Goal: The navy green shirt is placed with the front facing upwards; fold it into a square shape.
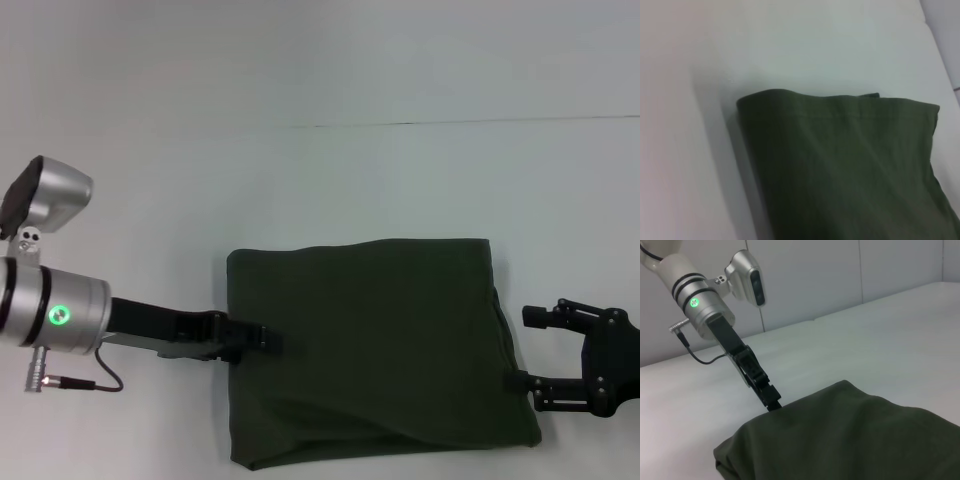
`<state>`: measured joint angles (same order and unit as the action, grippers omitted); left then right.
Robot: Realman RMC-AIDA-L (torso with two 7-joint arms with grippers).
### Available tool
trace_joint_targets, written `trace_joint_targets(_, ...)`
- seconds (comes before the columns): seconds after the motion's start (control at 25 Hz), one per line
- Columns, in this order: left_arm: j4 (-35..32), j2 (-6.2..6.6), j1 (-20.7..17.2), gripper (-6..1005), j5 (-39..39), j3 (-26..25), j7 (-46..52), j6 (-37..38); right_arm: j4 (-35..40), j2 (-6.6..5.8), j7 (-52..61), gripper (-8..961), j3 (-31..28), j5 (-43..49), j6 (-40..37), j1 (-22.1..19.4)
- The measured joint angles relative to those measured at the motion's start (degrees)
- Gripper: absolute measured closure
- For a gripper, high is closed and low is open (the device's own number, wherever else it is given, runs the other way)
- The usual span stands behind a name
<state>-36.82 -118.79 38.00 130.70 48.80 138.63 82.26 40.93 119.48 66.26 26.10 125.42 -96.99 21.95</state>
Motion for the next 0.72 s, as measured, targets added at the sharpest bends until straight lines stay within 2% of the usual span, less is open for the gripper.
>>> trace_joint_targets(0.16,-0.32,-0.32,0.31,230,0.00,0.82,0.08,-0.36,-0.01,0.02,0.07,25,-0.03,0.00,-0.04,0.01)
trace_joint_targets(0.44,-0.87,1.22,0.34,230,5.41,-1.09,3.17,-0.28,-0.07,0.05,0.18,25,-0.34,0.01,-0.05,-0.11)
trace_joint_targets(0.72,-0.33,0.79,0.87,231,6.17,-0.96,3.45,0.01,-0.07,0.05,0.21,26,-0.48,0.00,0.14,0.10)
